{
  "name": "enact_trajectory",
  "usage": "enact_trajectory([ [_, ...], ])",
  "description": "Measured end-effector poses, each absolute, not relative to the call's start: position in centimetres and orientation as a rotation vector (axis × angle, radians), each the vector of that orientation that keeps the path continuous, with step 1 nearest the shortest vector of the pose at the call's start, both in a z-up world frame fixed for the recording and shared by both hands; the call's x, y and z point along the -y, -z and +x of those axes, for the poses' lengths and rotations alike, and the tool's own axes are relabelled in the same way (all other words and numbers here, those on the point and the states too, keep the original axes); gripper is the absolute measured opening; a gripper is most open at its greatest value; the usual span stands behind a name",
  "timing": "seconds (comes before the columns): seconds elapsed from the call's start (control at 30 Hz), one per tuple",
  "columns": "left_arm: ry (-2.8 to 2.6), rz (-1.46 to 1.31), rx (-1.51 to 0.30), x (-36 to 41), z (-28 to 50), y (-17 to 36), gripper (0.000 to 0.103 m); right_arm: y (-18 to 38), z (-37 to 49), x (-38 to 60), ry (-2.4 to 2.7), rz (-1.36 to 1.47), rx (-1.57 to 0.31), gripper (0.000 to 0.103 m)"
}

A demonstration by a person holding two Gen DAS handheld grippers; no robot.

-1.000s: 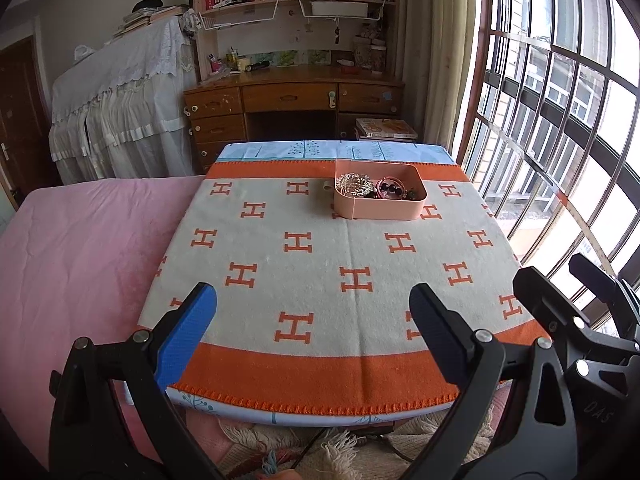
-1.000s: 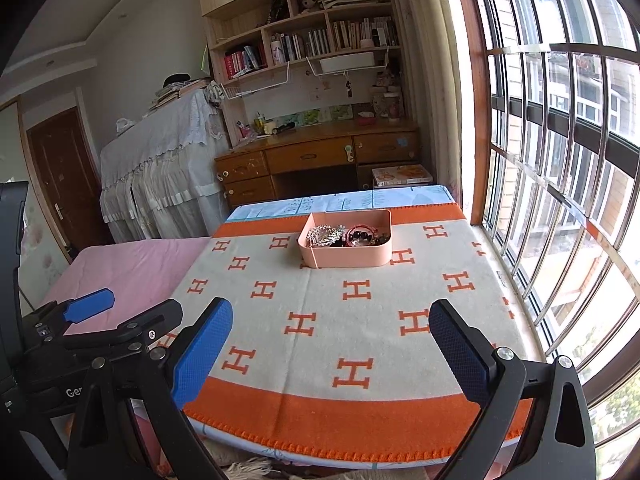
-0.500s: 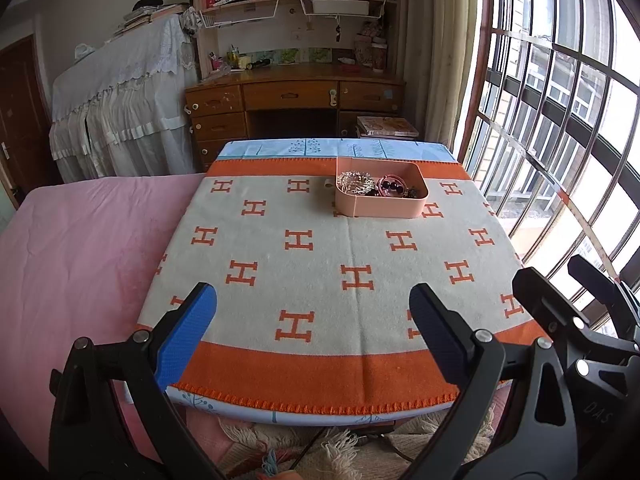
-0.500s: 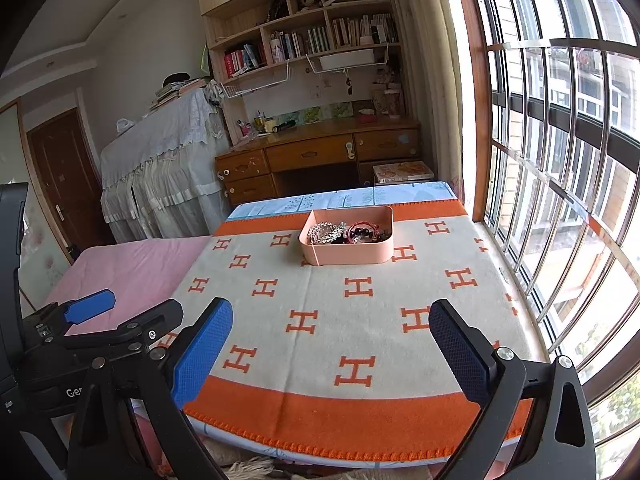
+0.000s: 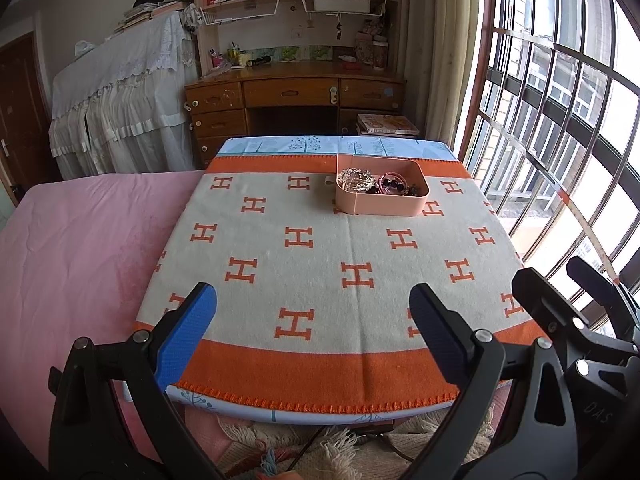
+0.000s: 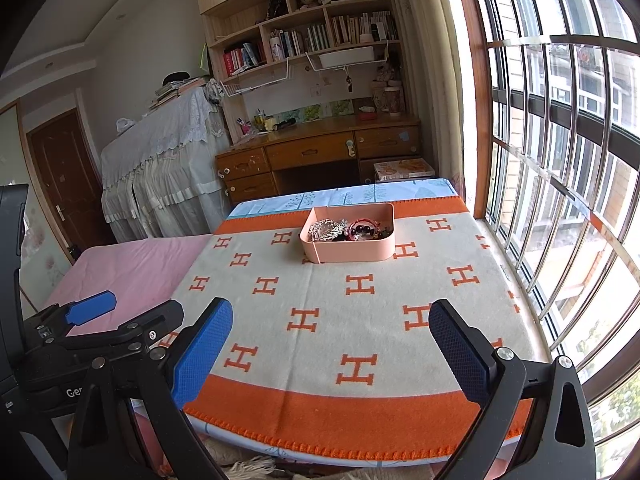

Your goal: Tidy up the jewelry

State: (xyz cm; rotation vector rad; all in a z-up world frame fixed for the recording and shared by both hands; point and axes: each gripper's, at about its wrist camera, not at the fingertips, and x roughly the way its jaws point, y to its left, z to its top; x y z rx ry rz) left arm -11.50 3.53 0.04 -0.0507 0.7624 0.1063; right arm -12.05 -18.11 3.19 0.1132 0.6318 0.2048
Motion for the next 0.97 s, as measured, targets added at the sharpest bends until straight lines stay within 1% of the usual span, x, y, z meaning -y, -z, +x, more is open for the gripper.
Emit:
enact_trajectory([
  [0.57,-0.112,-0.054,-0.767,-3.8,-11.4,0.5,0.096,-1.7,-11.4,16.6,-0.210,0.121,-0.650,0.100],
  [0.97,-0.113,-0.078,-0.798,-4.5,-10.4,1.9,0.096,-0.5,-10.3,15.7,-0.216,0.121,-0.678,0.100],
])
